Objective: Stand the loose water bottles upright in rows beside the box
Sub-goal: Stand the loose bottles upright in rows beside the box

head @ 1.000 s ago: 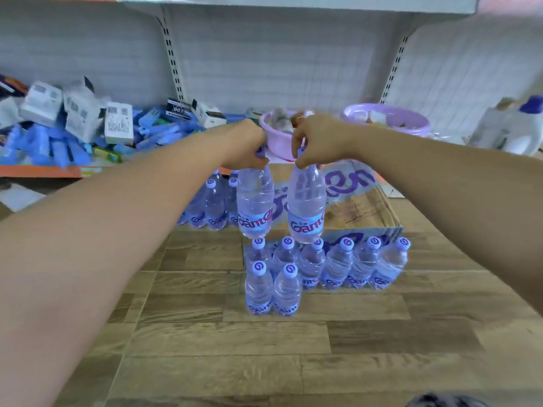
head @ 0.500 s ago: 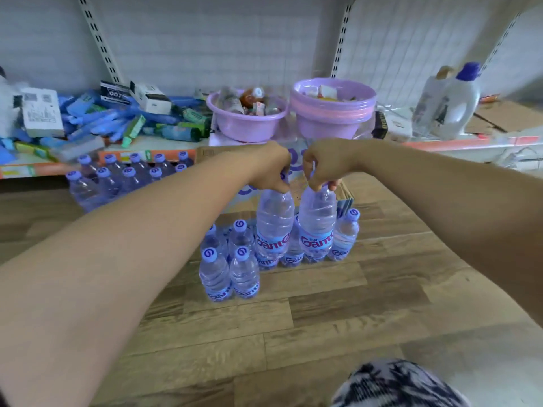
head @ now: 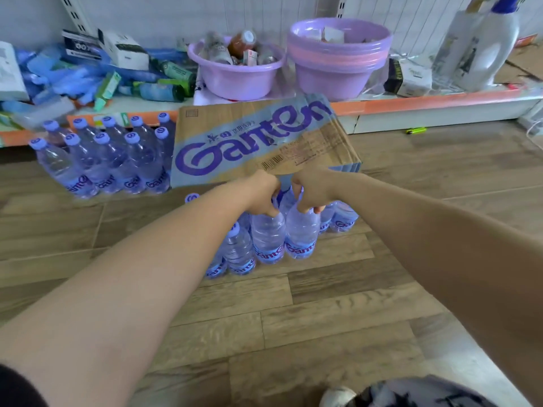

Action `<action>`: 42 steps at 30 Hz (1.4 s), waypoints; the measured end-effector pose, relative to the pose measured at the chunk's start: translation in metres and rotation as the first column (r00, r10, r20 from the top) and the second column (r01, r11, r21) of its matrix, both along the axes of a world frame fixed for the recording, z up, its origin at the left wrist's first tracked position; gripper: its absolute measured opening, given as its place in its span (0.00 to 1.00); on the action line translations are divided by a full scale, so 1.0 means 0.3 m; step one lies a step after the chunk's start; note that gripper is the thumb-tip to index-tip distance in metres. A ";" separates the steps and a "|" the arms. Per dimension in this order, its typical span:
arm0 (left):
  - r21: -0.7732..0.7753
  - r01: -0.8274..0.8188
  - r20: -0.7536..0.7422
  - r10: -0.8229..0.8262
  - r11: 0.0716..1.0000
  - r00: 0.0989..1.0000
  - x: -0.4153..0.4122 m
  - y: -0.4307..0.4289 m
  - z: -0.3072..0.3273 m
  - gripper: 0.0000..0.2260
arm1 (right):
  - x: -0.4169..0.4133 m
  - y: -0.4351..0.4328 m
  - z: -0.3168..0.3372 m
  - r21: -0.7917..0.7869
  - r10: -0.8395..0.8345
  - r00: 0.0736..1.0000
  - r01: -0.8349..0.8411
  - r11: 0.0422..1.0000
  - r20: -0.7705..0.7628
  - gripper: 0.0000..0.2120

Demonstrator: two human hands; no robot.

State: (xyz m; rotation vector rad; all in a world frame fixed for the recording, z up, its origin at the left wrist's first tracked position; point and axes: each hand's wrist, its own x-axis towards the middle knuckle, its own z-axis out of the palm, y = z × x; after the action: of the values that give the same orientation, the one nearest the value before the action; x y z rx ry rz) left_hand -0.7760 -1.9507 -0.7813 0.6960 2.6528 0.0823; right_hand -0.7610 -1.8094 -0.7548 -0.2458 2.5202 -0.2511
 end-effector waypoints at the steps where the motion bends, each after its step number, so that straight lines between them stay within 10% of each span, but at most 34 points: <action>1: -0.012 0.005 0.006 -0.005 1.000 1.000 0.001 0.005 -0.017 0.13 | -0.001 -0.001 -0.020 0.010 0.005 1.000 -0.005 1.000 0.010 0.17; 7: -0.010 -0.016 0.026 0.016 1.000 1.000 0.009 0.003 -0.144 0.12 | -0.009 0.004 -0.121 0.008 -0.001 1.000 0.001 1.000 -0.002 0.05; 21: 0.071 -0.004 0.179 -0.009 0.997 0.984 0.017 -0.015 -0.118 0.22 | -0.094 -0.067 -0.074 0.244 0.076 0.973 -0.130 0.961 0.218 0.20; 31: 0.460 -0.243 -0.056 0.301 0.854 0.952 -0.150 -0.393 -0.047 0.14 | -0.296 -0.421 -0.030 -0.153 0.059 0.945 -0.113 0.982 -0.323 0.22; 35: 0.230 -0.299 -0.211 0.347 0.926 0.914 -0.220 -0.679 -0.077 0.35 | -0.352 -0.617 -0.119 -0.121 0.191 0.908 -0.252 0.960 -0.373 0.33; 42: -0.003 -0.460 -0.179 0.452 0.888 0.874 -0.365 -0.983 -0.148 0.33 | -0.523 -0.858 -0.286 -0.026 0.269 0.859 -0.311 0.950 -0.435 0.34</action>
State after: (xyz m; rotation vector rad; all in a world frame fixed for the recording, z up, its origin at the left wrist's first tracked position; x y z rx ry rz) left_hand -0.8854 -2.2455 -0.8255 0.0451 2.9244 0.0935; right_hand -0.9179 -2.0667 -0.8405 -0.7931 2.8536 -0.2128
